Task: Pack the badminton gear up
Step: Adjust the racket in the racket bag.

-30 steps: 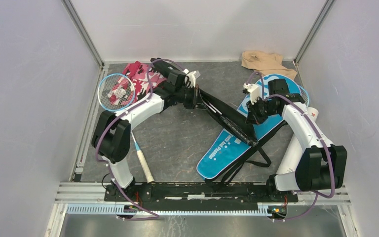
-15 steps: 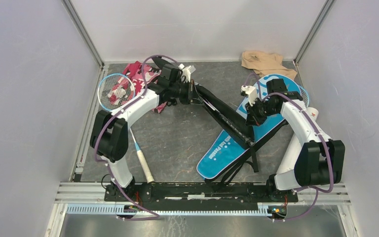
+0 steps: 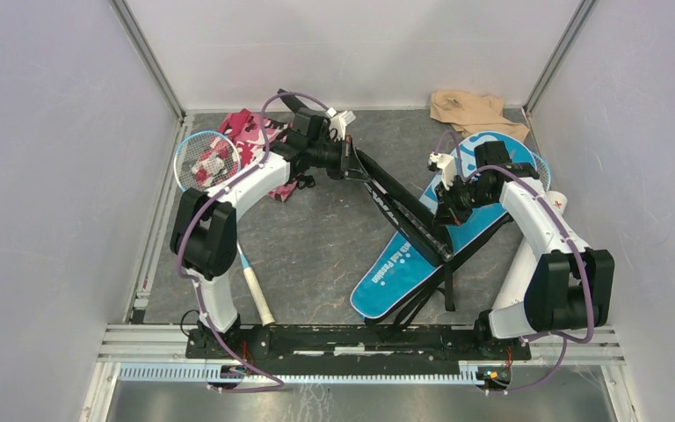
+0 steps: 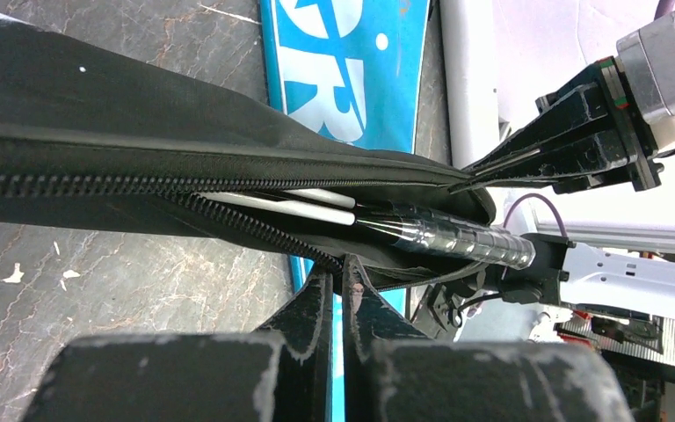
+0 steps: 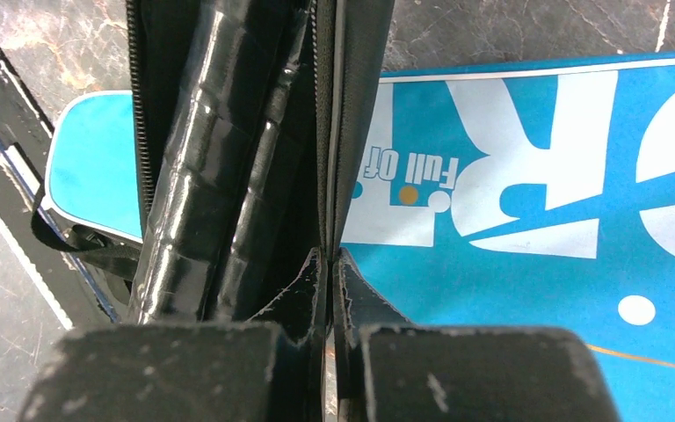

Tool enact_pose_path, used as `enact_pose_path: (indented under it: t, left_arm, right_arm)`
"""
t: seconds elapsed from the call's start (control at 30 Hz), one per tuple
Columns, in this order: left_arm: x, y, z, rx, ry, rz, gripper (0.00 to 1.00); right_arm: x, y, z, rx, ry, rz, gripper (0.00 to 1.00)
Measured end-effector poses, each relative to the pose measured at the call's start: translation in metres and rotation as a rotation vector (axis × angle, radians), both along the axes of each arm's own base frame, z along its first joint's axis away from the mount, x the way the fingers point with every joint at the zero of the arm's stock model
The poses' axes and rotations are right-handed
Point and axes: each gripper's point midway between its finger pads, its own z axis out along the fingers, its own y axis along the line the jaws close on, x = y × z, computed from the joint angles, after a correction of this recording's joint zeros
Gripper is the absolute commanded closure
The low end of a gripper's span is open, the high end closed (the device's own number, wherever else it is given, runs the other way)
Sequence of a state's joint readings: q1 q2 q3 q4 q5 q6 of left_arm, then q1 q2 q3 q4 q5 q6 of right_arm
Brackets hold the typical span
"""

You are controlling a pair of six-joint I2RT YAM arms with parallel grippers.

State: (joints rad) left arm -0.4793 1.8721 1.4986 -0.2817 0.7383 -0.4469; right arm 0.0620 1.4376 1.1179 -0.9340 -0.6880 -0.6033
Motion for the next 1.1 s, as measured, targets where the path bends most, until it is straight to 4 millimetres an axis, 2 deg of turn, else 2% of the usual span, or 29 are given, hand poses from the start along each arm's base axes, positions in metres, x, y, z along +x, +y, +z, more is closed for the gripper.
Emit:
enact_pose_path:
  t: [0.1,0.3,0.53,0.7,0.87,0.97,1.1]
  left_arm:
    - [-0.001,-0.001,-0.005,-0.005,-0.003,-0.005,0.98]
    - [-0.011,0.003,-0.028,0.003,0.013,-0.025,0.98]
    - [-0.019,0.007,-0.051,0.009,0.021,-0.037,0.98]
    - [-0.024,0.009,-0.065,0.01,0.021,-0.036,0.98]
    - [-0.028,0.012,-0.076,0.013,0.025,-0.035,0.98]
    - [-0.028,0.012,-0.078,0.012,0.021,-0.033,0.98]
    - [-0.027,0.011,-0.076,0.007,0.012,-0.033,0.98]
  right_arm:
    - [0.002,-0.002,-0.003,-0.015,-0.01,-0.005,1.0]
    - [0.0,-0.007,-0.014,-0.04,-0.028,-0.008,1.0]
    - [-0.008,0.002,-0.015,-0.045,-0.076,0.03,0.99]
    - [-0.011,0.008,-0.025,-0.079,-0.091,0.058,0.94]
    - [-0.013,0.014,-0.031,-0.114,-0.101,0.08,0.79]
    - [-0.011,0.019,-0.031,-0.137,-0.119,0.093,0.68]
    - [-0.01,0.028,-0.031,-0.15,-0.139,0.11,0.6]
